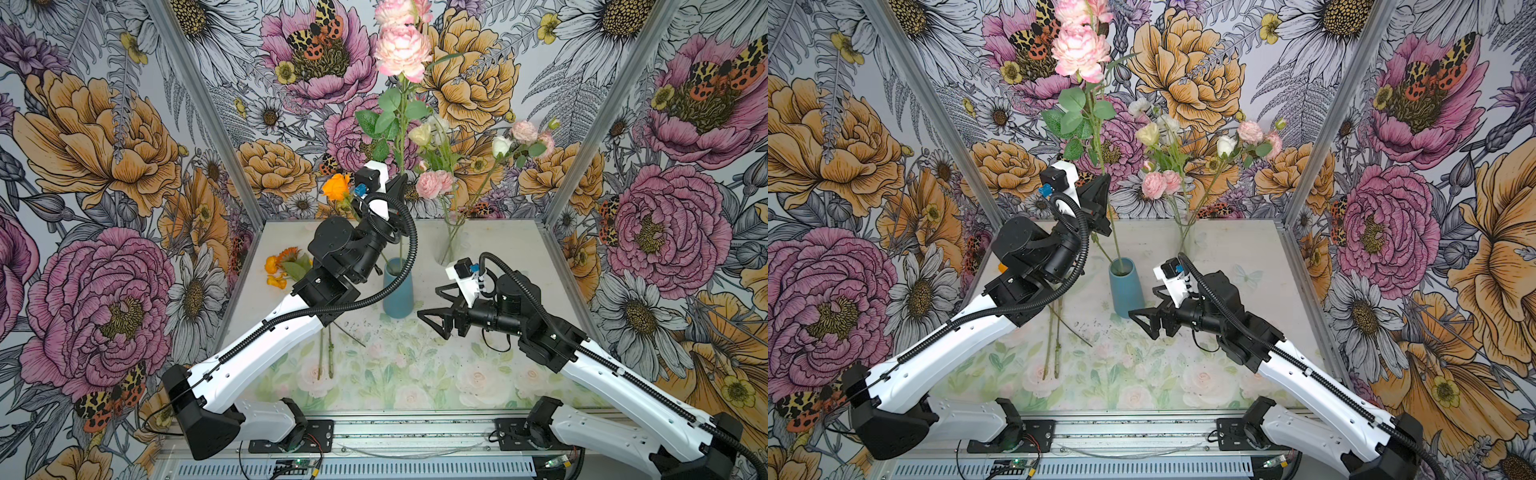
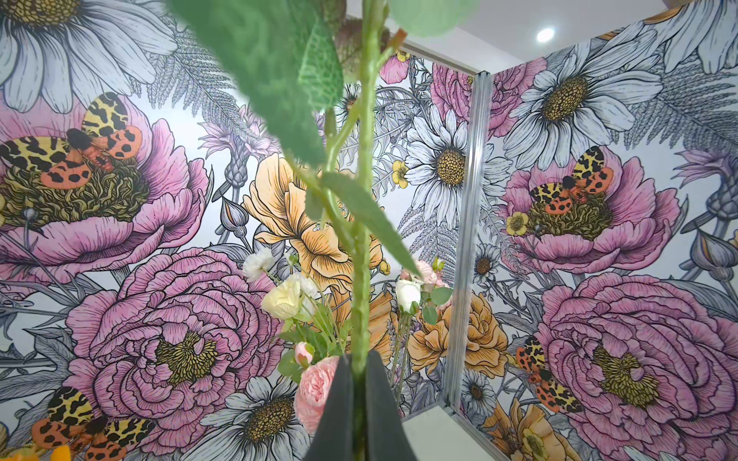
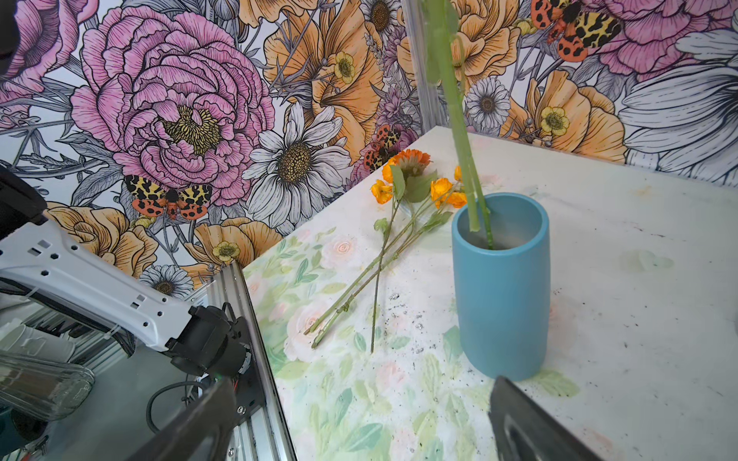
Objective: Arrange the flowers into the vase
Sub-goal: 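Carry the pink carnation over the teal vase and lower its stem in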
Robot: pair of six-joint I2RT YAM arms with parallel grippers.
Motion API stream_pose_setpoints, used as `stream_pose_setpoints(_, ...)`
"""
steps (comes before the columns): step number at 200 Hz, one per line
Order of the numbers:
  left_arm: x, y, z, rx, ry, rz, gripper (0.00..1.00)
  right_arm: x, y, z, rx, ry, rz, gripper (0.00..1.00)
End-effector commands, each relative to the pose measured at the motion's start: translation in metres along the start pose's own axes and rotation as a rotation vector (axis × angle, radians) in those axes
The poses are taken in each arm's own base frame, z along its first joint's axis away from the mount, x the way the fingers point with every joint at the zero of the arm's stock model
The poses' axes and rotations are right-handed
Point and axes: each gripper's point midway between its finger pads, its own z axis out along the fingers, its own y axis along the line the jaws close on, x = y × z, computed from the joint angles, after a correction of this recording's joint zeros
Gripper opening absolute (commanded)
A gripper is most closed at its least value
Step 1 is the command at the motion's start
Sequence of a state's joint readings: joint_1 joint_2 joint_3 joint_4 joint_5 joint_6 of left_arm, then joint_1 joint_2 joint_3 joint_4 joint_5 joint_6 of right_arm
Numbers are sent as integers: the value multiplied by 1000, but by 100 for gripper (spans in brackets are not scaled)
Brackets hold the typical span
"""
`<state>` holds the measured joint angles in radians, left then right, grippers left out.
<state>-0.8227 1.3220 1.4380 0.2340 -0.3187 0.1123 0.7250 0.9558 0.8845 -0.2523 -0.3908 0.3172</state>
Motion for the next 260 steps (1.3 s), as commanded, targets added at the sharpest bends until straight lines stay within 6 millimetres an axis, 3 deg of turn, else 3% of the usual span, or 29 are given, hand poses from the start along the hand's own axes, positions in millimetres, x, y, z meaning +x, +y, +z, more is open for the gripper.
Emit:
stream_pose_setpoints(1, 1, 13, 4, -50, -31, 34, 0, -9, 4, -4, -13, -23, -4, 100)
stream_pose_setpoints(39, 46, 25, 9, -45, 9, 31, 0, -8, 3, -4, -6, -16, -8, 99)
stream_pose_setpoints(94, 116, 23, 12, -13, 151, 38, 0, -4, -2, 4, 5, 5, -7, 99)
stream_pose_setpoints(123, 150, 23, 1, -5, 212, 18, 0, -4, -3, 8, 2, 15, -8, 99)
stream_pose_setpoints(169, 196, 19, -31, 27, 266, 16, 0, 1, -6, 13, 2, 34, 0, 99)
stream_pose_setpoints(229, 224, 27, -44, 9, 292, 24, 10, -2, -9, 13, 24, 25, 1, 99)
stream_pose_setpoints(260, 234, 25, -45, 18, 313, 26, 24, -2, -9, 12, 26, 23, 5, 99)
